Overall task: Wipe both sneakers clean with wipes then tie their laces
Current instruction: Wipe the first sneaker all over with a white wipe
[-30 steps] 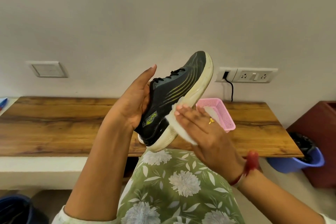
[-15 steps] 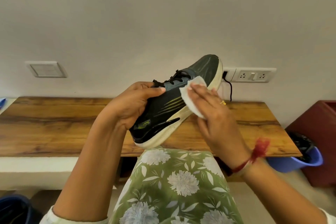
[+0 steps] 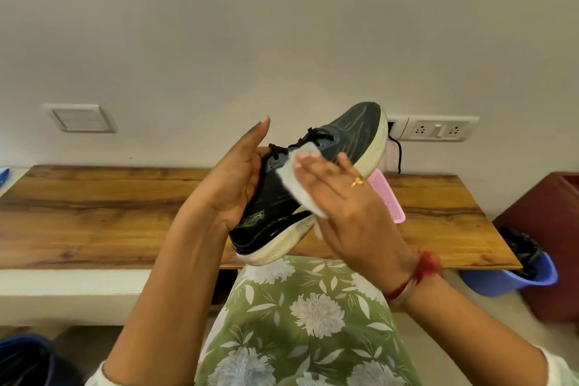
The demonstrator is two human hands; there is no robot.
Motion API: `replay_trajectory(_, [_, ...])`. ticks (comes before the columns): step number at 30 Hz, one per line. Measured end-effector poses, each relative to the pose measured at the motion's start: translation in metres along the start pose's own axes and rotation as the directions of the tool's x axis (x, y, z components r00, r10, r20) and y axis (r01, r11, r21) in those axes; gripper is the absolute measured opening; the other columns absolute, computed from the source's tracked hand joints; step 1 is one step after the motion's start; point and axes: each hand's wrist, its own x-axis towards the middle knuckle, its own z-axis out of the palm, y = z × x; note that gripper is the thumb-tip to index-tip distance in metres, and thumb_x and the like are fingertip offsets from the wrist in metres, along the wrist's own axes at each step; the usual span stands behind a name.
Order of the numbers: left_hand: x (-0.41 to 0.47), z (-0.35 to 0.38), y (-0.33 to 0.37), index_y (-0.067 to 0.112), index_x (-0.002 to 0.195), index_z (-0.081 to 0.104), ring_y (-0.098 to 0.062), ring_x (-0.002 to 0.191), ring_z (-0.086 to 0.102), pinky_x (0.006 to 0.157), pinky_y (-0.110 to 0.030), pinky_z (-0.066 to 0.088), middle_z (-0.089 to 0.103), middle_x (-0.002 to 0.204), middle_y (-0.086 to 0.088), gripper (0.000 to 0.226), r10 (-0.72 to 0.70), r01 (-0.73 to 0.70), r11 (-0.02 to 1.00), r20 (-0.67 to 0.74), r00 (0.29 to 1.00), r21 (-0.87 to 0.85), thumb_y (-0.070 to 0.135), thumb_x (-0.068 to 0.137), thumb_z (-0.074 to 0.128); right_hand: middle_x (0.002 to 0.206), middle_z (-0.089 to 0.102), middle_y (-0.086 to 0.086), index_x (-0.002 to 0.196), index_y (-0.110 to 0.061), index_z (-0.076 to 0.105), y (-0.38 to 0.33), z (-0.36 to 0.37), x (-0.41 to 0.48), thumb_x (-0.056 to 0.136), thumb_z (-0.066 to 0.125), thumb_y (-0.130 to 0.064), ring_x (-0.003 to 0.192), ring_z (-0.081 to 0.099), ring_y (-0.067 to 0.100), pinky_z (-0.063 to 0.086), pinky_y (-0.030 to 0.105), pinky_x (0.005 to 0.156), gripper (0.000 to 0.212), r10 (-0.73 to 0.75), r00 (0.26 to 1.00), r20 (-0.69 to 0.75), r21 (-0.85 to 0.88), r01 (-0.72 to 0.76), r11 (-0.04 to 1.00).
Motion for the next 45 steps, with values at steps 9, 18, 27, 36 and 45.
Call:
replay_trajectory(9, [0.004,0.004,-0.005,0.004,0.102,0.069,-0.024,0.084,0.07,0.085,-0.035,0.05,0.073,0.092,-0.012,0.075,0.042,-0.042,0.999,0.001,0.999,0.022,0.07,0.08,0.042,0.138,0.051,0.013,0.133,-0.002,0.05,0.001,-0.002,0.011,0.087,0.041,-0.011,0.131,0.045,0.023,0.023,0.042,0.116,0.048,0.054,0.998,-0.012,0.075,-0.053,0.996])
replay_trajectory(18, [0.005,0.004,-0.005,0.003,0.119,0.063,-0.019,0.089,0.068,0.098,-0.036,0.045,0.074,0.09,-0.006,0.082,0.068,-0.06,0.996,-0.123,0.99,0.062,0.073,0.082,0.042,0.145,0.043,0.012,0.14,-0.003,0.043,-0.002,0.006,0.009,0.087,0.043,-0.009,0.138,0.035,0.022,0.023,0.043,0.116,0.053,0.024,0.999,0.044,0.083,-0.028,0.996])
replay_trajectory(27, [0.001,-0.003,-0.009,0.001,0.114,0.065,-0.032,0.098,0.068,0.098,-0.043,0.046,0.072,0.103,-0.018,0.087,-0.008,0.01,1.0,-0.096,0.995,0.029,0.077,0.078,0.043,0.128,0.059,0.004,0.131,-0.017,0.052,0.024,-0.023,0.013,0.095,0.047,-0.014,0.1,0.057,-0.008,0.05,0.018,0.086,0.036,0.411,0.911,-0.045,0.667,-0.279,0.691])
replay_trajectory(36, [0.003,-0.002,-0.009,0.003,0.1,0.069,-0.026,0.077,0.069,0.082,-0.036,0.049,0.072,0.088,-0.013,0.078,0.013,-0.013,1.0,-0.039,0.999,-0.014,0.074,0.076,0.044,0.142,0.046,0.006,0.137,-0.008,0.045,0.018,-0.001,-0.003,0.092,0.036,-0.021,0.133,0.037,0.013,0.017,0.032,0.118,0.048,0.037,0.995,0.089,0.172,-0.052,0.984])
replay_trajectory(45, [-0.001,-0.001,-0.007,0.001,0.103,0.069,-0.029,0.083,0.068,0.088,-0.038,0.05,0.073,0.092,-0.014,0.078,0.007,-0.008,0.999,-0.047,0.999,-0.033,0.071,0.084,0.041,0.138,0.051,0.012,0.133,-0.004,0.049,0.029,-0.003,0.001,0.09,0.041,-0.017,0.129,0.046,0.021,0.022,0.044,0.115,0.046,-0.05,0.997,0.055,-0.016,0.051,0.999])
